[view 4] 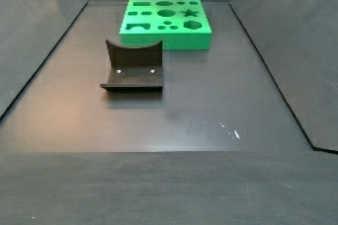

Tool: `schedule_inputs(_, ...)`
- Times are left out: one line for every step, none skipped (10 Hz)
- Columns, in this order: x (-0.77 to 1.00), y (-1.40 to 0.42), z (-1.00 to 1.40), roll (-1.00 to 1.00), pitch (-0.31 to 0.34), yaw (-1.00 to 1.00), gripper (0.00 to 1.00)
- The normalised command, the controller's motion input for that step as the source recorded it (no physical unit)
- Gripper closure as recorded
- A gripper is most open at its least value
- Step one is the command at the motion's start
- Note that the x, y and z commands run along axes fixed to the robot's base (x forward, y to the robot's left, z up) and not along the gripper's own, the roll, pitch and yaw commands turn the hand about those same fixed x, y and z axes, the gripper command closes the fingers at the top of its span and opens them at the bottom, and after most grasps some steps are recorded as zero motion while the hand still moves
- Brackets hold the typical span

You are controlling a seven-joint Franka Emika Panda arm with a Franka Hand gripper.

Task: Insert the rectangle object.

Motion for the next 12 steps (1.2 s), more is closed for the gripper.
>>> schedule_inputs(0.68,0.0,-0.61,0.02,0.051,0.0,1.0)
schedule_inputs(0.71,0.0,-0.4,0.0,0.026,0.0,1.0)
schedule_inputs(0.65,0.0,-0.25,-0.06,0.0,-0.08,1.0)
schedule_inputs(0.63,0.03,-0.11,-0.14,0.0,-0.14,1.0)
schedule_inputs(0.63,0.0,-0.1,-0.18,-0.019,-0.15,1.0)
schedule_inputs(0.61,0.0,-0.22,-0.13,-0.03,-0.17,1.0)
schedule_inputs(0.5,0.0,-0.27,-0.09,-0.034,-0.17,1.0)
schedule_inputs(0.45,-0.02,-0.23,-0.09,-0.049,-0.17,1.0)
schedule_inputs(0.42,-0.05,-0.21,-0.09,-0.06,-0.15,1.0)
schedule_inputs(0.43,-0.11,-0.23,-0.11,-0.05,-0.11,1.0)
schedule_inputs(0.23,-0.18,-0.21,-0.16,-0.121,0.0,1.0)
schedule_inputs(-0.01,-0.23,-0.09,-0.16,-0.156,0.0,1.0)
